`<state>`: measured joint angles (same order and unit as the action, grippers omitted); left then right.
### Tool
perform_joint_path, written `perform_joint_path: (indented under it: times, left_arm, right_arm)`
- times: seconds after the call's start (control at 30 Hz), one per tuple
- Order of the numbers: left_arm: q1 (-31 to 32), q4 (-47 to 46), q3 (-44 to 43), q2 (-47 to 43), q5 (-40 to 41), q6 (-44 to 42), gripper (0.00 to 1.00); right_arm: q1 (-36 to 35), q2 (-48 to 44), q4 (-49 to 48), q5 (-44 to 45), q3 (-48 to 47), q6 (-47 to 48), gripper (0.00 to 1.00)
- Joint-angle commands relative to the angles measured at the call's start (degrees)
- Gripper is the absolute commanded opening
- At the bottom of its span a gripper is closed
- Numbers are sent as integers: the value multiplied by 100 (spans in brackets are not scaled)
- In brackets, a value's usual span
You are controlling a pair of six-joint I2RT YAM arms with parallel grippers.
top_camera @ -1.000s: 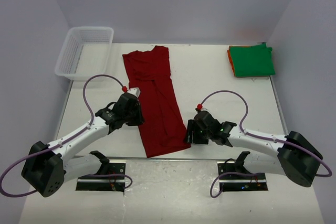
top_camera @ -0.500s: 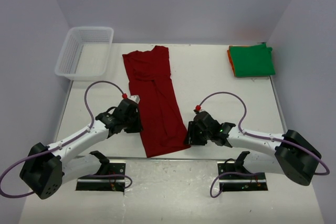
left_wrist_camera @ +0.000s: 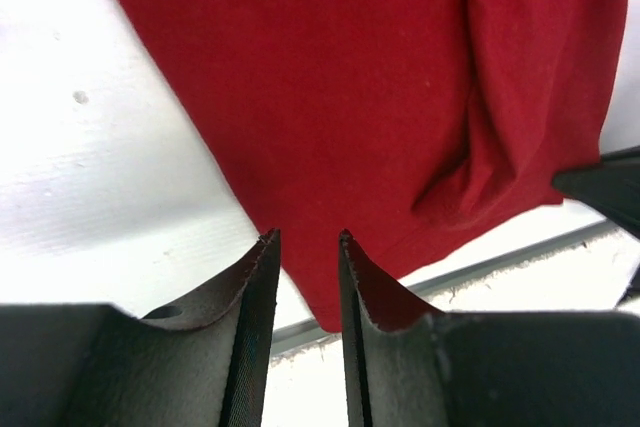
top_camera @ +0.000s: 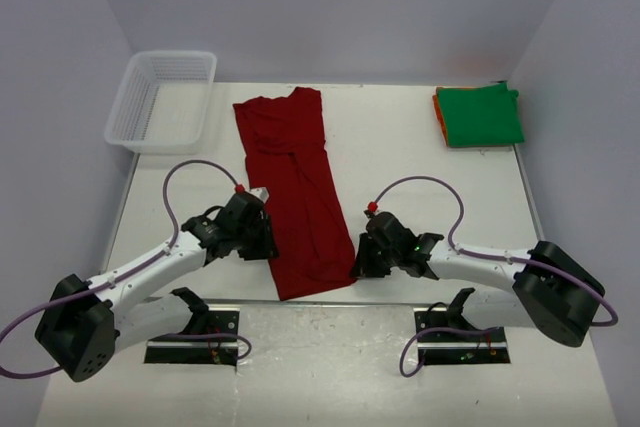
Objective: Fold and stack the t-shirts
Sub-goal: Grab the bottom of the folded rectangular tshirt with both arms
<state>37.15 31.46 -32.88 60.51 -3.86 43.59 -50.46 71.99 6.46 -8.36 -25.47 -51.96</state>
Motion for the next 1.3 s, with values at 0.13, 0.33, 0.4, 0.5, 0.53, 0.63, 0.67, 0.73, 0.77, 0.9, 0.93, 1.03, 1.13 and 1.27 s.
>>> perform_joint_path:
  times: [0.13,0.33,0.4,0.5,0.53,0.63,0.67,0.73,0.77,0.9,0.93,1.03,1.13,1.27]
  left_arm:
    - [249,-105,115,268,-809,255,32]
    - [574,-9,212,242,-1099,518,34]
    - [610,114,204,198,-1108,554,35]
    - [653,220,221,154,-1108,624,38]
    - [671,220,238,154,-1152,641,38]
    - [750,246,274,163,-1258,729,39]
    - [776,298,291,154,-1266,764,40]
    - [855,369,283,154,-1275,835,40]
    - [873,474,265,189,-1258,870,40]
    - [979,624,212,277,-1135,984,42]
    - [996,633,186,312,-1117,993,44]
    - [1005,624,116,444,-1065,1011,50]
    - [1023,441,98,680,-1108,1037,50]
    - [1049,308,142,874,-1047,1072,51]
  right_arm:
    - [1,-27,180,142,7,55,0]
    - [1,9,163,142,34,64,0]
    - [1,-44,128,186,77,46,0]
    - [1,-27,119,177,78,55,0]
    - [1,-18,110,177,60,55,0]
    - [1,26,119,159,51,64,0]
    - [1,9,127,159,51,64,0]
    - [1,-26,145,168,51,72,0]
    - [1,-44,136,168,60,72,0]
    - [1,-53,93,124,78,81,0]
    - [1,-53,92,115,78,73,0]
    - [1,-71,75,107,95,81,0]
    - [1,-115,92,98,104,108,0]
    - [1,-228,145,133,148,116,0]
